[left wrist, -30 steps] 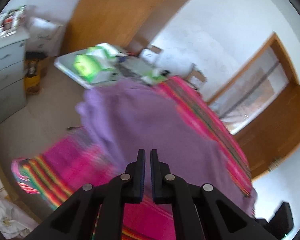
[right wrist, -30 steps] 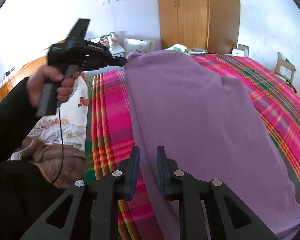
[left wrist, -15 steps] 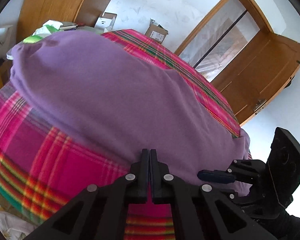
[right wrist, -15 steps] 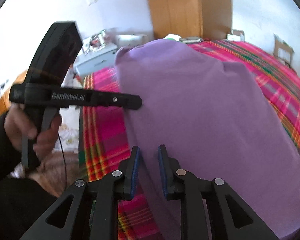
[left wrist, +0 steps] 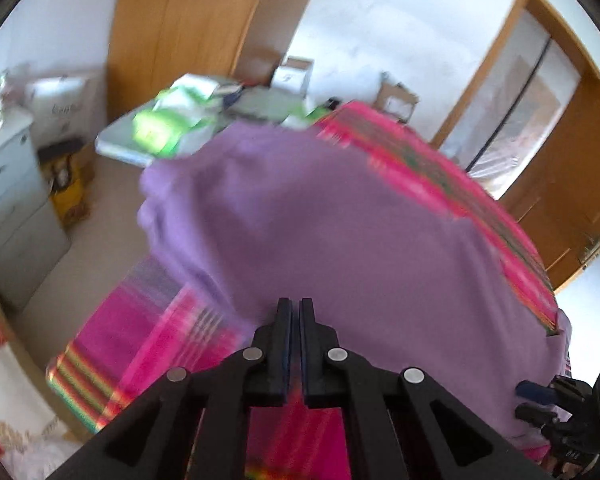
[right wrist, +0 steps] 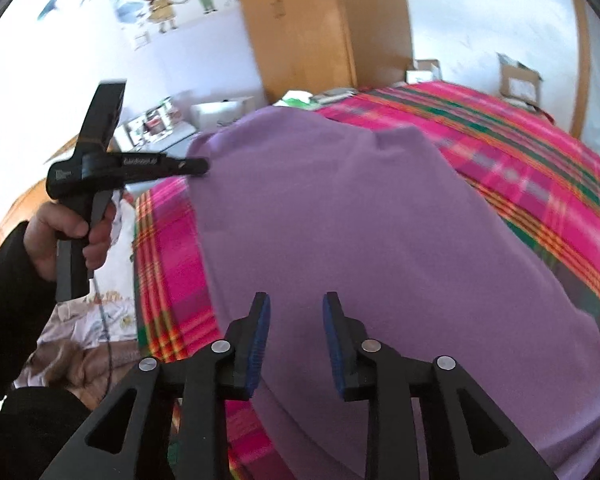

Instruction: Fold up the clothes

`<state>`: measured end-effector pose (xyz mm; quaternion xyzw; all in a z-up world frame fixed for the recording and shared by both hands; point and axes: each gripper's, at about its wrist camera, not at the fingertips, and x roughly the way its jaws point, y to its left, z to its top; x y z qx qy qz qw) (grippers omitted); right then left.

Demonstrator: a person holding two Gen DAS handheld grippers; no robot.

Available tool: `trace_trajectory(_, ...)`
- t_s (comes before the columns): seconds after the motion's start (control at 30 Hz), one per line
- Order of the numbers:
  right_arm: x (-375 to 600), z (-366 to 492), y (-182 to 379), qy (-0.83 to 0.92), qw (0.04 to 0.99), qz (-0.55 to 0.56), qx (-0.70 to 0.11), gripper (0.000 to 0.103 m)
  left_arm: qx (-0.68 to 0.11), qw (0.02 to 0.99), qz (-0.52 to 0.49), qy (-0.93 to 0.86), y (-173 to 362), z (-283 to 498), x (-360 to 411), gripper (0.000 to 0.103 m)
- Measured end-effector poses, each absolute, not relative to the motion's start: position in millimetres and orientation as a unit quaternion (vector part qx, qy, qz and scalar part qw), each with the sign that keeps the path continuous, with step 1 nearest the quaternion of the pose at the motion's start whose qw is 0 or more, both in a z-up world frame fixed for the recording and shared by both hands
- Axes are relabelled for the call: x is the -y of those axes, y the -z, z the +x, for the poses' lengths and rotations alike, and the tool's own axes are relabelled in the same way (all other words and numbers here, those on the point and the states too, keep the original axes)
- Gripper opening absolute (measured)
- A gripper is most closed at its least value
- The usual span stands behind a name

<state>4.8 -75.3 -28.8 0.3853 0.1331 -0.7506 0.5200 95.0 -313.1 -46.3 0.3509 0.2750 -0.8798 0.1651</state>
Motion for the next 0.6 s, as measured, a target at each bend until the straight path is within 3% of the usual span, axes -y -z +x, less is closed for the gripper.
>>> trace_trajectory(0.37,74,-58,-5,0.776,0.486,0.395,-0.077,0.029,-0.246,0.127,0.317,0.907,6,58,279,0.002)
trace_trajectory(0.6,102,-112,-17,0.769,0.481,0.419,-0.044,0.03,-0.25,0.181,0.336,0.89,30,50,302,0.002)
